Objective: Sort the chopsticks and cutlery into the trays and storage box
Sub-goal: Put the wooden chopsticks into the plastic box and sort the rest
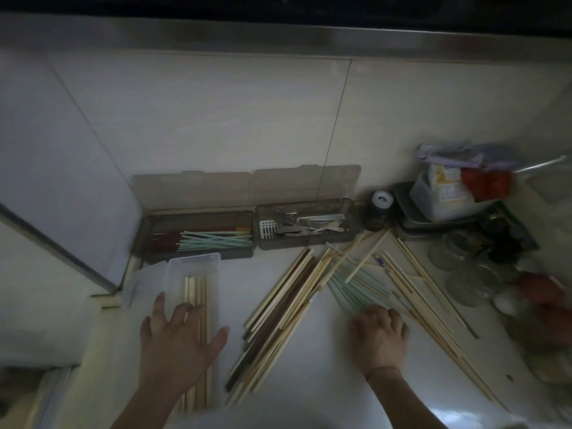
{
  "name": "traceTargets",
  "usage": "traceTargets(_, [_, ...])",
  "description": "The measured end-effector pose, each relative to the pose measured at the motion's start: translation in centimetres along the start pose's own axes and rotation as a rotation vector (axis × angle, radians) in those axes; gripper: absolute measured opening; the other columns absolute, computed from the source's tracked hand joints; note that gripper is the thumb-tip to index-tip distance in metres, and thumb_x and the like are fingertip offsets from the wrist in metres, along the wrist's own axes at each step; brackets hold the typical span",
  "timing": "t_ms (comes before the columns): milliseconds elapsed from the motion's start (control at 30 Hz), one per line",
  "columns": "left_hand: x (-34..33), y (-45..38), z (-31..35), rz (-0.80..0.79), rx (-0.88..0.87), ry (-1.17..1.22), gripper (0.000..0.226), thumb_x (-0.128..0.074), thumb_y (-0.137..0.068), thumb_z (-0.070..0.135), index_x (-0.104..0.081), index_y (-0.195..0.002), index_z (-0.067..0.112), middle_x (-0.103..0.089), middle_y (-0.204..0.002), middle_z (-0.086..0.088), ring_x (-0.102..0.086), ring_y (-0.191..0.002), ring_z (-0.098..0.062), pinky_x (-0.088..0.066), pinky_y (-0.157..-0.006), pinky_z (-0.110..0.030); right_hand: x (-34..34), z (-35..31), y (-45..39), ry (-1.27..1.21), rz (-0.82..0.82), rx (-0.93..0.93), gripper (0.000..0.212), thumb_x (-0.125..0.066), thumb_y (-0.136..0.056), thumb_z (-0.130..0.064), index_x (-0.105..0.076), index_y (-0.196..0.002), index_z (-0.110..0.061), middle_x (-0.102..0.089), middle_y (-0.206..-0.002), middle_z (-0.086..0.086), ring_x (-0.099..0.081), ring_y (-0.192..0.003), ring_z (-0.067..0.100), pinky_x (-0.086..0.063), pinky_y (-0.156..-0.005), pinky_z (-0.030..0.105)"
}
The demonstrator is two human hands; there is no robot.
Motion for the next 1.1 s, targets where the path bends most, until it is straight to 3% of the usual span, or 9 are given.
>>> traceTargets(267, [0.0, -0.1, 0.1, 0.005, -0.004, -0.004, 0.073, -0.039, -0.073, 0.076, -0.073, -0.108, 0.022, -0.069, -0.114, -0.002, -0.03, -0.136, -0.042, -0.038, -0.096, -0.063, 1.5, 3.7, 6.4, -0.053, 0.135, 0.118, 0.028, -0.048, -0.07, -0.049, -0.05, -0.088, -0.027, -0.06, -0.103, 0.006, -0.049, -0.098, 0.035, -0.035, -0.077, 0.041])
traceTargets(533, [0.2, -0.1, 0.2, 0.017, -0.01, -0.003, 0.073, -0.039, -0.073, 0.075, -0.075, -0.105, 0.02, -0.07, -0.11, -0.003, -0.032, -0.133, -0.044, -0.04, -0.094, -0.063, 0.9, 0.0, 2.7, -0.016, 0.027, 0.053, 0.045, -0.043, -0.075, -0.053, -0.072, -0.092, -0.024, -0.066, -0.092, 0.003, -0.054, -0.082, 0.033, -0.044, -0.067, 0.037])
traceTargets(700, [0.2, -0.1, 0.2, 0.007, -0.006, -0.013, 0.073, -0.039, -0.074, 0.076, -0.074, -0.107, 0.021, -0.069, -0.112, -0.002, -0.031, -0.136, -0.043, -0.039, -0.096, -0.062, 0.8, 0.3, 3.5, -0.041, 0.065, -0.016, 0.035, -0.044, -0.074, -0.049, -0.071, -0.07, -0.027, -0.063, -0.077, -0.001, -0.052, -0.075, 0.031, -0.037, -0.063, 0.034])
traceTargets(800, [0.0, -0.1, 0.1, 0.003, -0.008, -0.005, 0.073, -0.039, -0.074, 0.077, -0.073, -0.108, 0.022, -0.069, -0.113, -0.001, -0.03, -0.137, -0.042, -0.038, -0.097, -0.062, 1.2, 1.5, 4.4, -0.046, 0.116, -0.026, 0.032, -0.043, -0.075, -0.043, -0.069, -0.075, -0.026, -0.064, -0.081, 0.0, -0.05, -0.078, 0.031, -0.038, -0.064, 0.035])
traceTargets(900, [-0.1, -0.2, 0.1, 0.001, -0.016, -0.001, 0.072, -0.041, -0.074, 0.076, -0.073, -0.108, 0.021, -0.068, -0.114, -0.002, -0.031, -0.137, -0.043, -0.038, -0.097, -0.062, 2.1, 1.2, 4.2, -0.169, 0.166, -0.015, 0.026, -0.042, -0.079, -0.036, -0.064, -0.081, -0.021, -0.064, -0.078, 0.003, -0.053, -0.08, 0.032, -0.042, -0.065, 0.037])
traceTargets(1000, [0.1, -0.2, 0.1, 0.002, -0.011, 0.014, 0.071, -0.042, -0.073, 0.076, -0.074, -0.107, 0.022, -0.068, -0.114, -0.001, -0.032, -0.136, -0.043, -0.037, -0.098, -0.063, 3.1, -3.0, 2.1, -0.481, 0.105, 0.075, 0.006, -0.046, -0.088, -0.025, -0.051, -0.088, -0.027, -0.059, -0.073, 0.003, -0.056, -0.066, 0.03, -0.044, -0.058, 0.032])
traceTargets(1100, [0.4, -0.2, 0.2, -0.007, -0.011, 0.003, 0.069, -0.046, -0.072, 0.076, -0.073, -0.104, 0.021, -0.068, -0.111, -0.003, -0.035, -0.134, -0.045, -0.038, -0.096, -0.064, 4.9, -10.9, -0.6, -0.591, 0.077, 0.33, 0.016, -0.043, -0.089, -0.017, -0.056, -0.089, -0.026, -0.061, -0.084, 0.001, -0.059, -0.07, 0.02, -0.043, -0.065, 0.021])
Point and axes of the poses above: each hand's wrist, its own y-axis away from the middle knuckle, its own x-axis out of the back of the hand, z = x × y, the point moved 10 cm from there along -y, towards the middle knuckle
